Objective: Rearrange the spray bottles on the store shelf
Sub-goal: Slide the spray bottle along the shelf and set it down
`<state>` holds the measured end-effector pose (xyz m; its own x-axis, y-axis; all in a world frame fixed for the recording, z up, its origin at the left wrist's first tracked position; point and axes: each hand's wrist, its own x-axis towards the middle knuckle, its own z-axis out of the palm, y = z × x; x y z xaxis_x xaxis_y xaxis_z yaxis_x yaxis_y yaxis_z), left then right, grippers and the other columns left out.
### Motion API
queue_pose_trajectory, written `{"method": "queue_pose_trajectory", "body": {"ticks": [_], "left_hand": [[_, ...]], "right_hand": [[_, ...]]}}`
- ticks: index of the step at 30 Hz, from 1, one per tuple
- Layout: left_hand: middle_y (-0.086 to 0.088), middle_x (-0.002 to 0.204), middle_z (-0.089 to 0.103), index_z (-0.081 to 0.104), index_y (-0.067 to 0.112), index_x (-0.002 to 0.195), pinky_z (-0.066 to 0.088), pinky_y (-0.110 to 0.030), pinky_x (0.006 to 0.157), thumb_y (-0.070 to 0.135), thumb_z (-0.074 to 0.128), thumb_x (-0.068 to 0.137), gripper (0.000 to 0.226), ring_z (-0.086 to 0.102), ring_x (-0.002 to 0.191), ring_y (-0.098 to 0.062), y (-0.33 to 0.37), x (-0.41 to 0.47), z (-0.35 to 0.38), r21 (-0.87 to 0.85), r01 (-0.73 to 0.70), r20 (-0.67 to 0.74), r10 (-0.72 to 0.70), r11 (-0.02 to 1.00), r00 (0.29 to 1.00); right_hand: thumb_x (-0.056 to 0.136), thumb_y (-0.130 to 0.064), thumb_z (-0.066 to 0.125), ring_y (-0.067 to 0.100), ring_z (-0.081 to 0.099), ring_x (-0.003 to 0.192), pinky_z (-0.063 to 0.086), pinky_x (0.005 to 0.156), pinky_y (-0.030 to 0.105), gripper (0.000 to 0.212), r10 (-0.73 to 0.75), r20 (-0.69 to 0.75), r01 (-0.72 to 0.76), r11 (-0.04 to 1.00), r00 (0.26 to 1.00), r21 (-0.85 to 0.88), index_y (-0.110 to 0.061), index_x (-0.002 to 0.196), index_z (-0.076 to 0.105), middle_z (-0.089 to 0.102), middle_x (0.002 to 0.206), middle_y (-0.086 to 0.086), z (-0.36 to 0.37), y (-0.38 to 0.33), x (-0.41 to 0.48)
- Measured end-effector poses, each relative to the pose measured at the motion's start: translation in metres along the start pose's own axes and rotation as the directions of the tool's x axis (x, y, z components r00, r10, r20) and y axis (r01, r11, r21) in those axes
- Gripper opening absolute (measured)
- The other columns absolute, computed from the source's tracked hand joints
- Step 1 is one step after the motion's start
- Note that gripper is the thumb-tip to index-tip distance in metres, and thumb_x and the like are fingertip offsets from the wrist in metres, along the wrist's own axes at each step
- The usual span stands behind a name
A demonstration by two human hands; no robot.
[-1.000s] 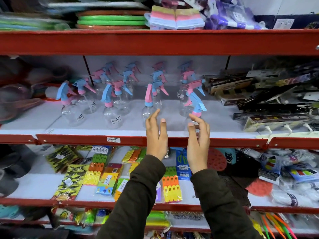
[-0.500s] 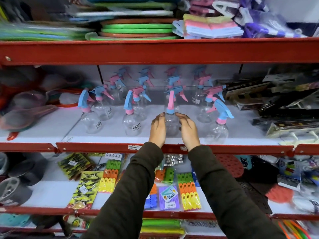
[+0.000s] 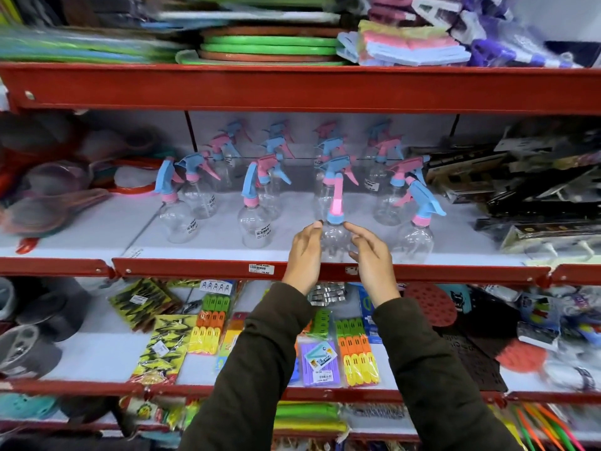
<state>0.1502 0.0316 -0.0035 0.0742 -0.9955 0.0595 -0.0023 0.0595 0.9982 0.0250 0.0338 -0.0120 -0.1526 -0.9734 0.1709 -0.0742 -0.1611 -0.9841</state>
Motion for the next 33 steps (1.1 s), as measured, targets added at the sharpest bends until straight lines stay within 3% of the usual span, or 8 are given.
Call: {"method": "queue_pose_trajectory", "body": {"ticks": [6, 10, 15, 18, 21, 24, 28, 33], "left_hand": [[-0.003, 0.147, 0.047, 0.052, 0.02, 0.14, 0.028, -0.027, 0.117, 0.034, 0.037, 0.103, 0.043, 0.043, 0.137, -0.012, 0.0, -0.01, -0.005, 0.053, -0.141, -0.117, 0.146, 0.989, 0.982], [0.0, 0.147, 0.05, 0.055, 0.019, 0.137, 0.034, -0.046, 0.119, 0.034, 0.037, 0.103, 0.04, 0.044, 0.138, -0.014, -0.001, -0.016, -0.022, -0.022, -0.185, -0.173, 0.178, 0.983, 0.969], [0.001, 0.14, 0.053, 0.057, 0.018, 0.134, 0.037, -0.042, 0.117, 0.031, 0.039, 0.104, 0.037, 0.05, 0.129, -0.01, 0.0, -0.018, -0.059, -0.015, -0.234, -0.292, 0.219, 0.972, 0.931], [0.0, 0.138, 0.05, 0.054, 0.018, 0.137, 0.037, -0.021, 0.112, 0.031, 0.04, 0.103, 0.039, 0.049, 0.125, -0.007, -0.004, -0.01, -0.084, 0.011, -0.227, -0.325, 0.218, 0.974, 0.92], [-0.001, 0.144, 0.043, 0.048, 0.019, 0.142, 0.029, 0.006, 0.09, 0.032, 0.038, 0.103, 0.042, 0.043, 0.123, -0.003, -0.008, 0.005, -0.109, 0.04, -0.184, -0.318, 0.187, 0.982, 0.93], [-0.004, 0.15, 0.038, 0.044, 0.021, 0.145, 0.025, -0.013, 0.103, 0.034, 0.033, 0.104, 0.044, 0.041, 0.132, -0.009, 0.0, 0.028, -0.128, 0.037, -0.101, -0.252, 0.107, 0.994, 0.962], [-0.004, 0.133, 0.059, 0.061, 0.025, 0.116, 0.035, -0.03, 0.11, 0.041, 0.031, 0.102, 0.036, 0.056, 0.118, 0.0, 0.014, 0.052, -0.145, 0.008, -0.007, -0.101, 0.008, 1.0, 0.995], [-0.012, 0.139, 0.059, 0.059, 0.025, 0.123, 0.042, -0.04, 0.112, 0.049, 0.03, 0.101, 0.044, 0.058, 0.124, -0.026, 0.007, 0.047, -0.155, -0.027, 0.05, -0.017, -0.05, 0.998, 0.999]], "right_hand": [[0.102, -0.03, 0.048, 0.012, 0.051, 0.129, 0.038, 0.117, 0.039, 0.033, -0.129, -0.134, 0.118, 0.99, 0.983, -0.083, -0.024, 0.131, 0.062, 0.053, 0.133, -0.002, 0.01, -0.012, -0.026], [0.102, -0.027, 0.049, 0.018, 0.047, 0.132, 0.035, 0.117, 0.038, 0.033, -0.223, -0.212, 0.197, 0.971, 0.951, -0.138, -0.022, 0.132, 0.063, 0.048, 0.125, -0.005, 0.026, -0.018, -0.045], [0.101, -0.024, 0.05, 0.015, 0.045, 0.131, 0.035, 0.115, 0.033, 0.032, -0.261, -0.175, 0.235, 0.959, 0.949, -0.156, -0.022, 0.13, 0.063, 0.048, 0.127, -0.006, 0.066, -0.017, -0.055], [0.101, -0.029, 0.048, 0.014, 0.049, 0.13, 0.038, 0.111, 0.028, 0.033, -0.221, -0.075, 0.212, 0.971, 0.972, -0.112, -0.024, 0.13, 0.062, 0.051, 0.131, -0.005, 0.1, -0.016, -0.045], [0.102, -0.025, 0.046, 0.005, 0.05, 0.125, 0.035, 0.098, 0.001, 0.035, -0.146, -0.019, 0.145, 0.988, 0.989, -0.053, -0.017, 0.134, 0.059, 0.055, 0.136, -0.001, 0.135, -0.018, -0.024], [0.104, -0.02, 0.042, 0.009, 0.049, 0.125, 0.036, 0.096, 0.0, 0.036, -0.027, 0.0, 0.027, 1.0, 1.0, 0.0, -0.014, 0.136, 0.056, 0.055, 0.143, 0.005, 0.162, -0.021, 0.002], [0.102, -0.012, 0.038, 0.026, 0.056, 0.131, 0.042, 0.116, 0.041, 0.037, 0.068, 0.013, -0.068, 0.997, 0.998, 0.029, -0.011, 0.132, 0.061, 0.061, 0.141, 0.012, 0.181, -0.024, 0.019], [0.101, -0.008, 0.037, 0.026, 0.06, 0.126, 0.048, 0.109, 0.035, 0.038, 0.05, -0.009, -0.05, 0.998, 0.999, 0.045, -0.011, 0.131, 0.061, 0.065, 0.136, 0.014, 0.174, -0.019, 0.009]]}}
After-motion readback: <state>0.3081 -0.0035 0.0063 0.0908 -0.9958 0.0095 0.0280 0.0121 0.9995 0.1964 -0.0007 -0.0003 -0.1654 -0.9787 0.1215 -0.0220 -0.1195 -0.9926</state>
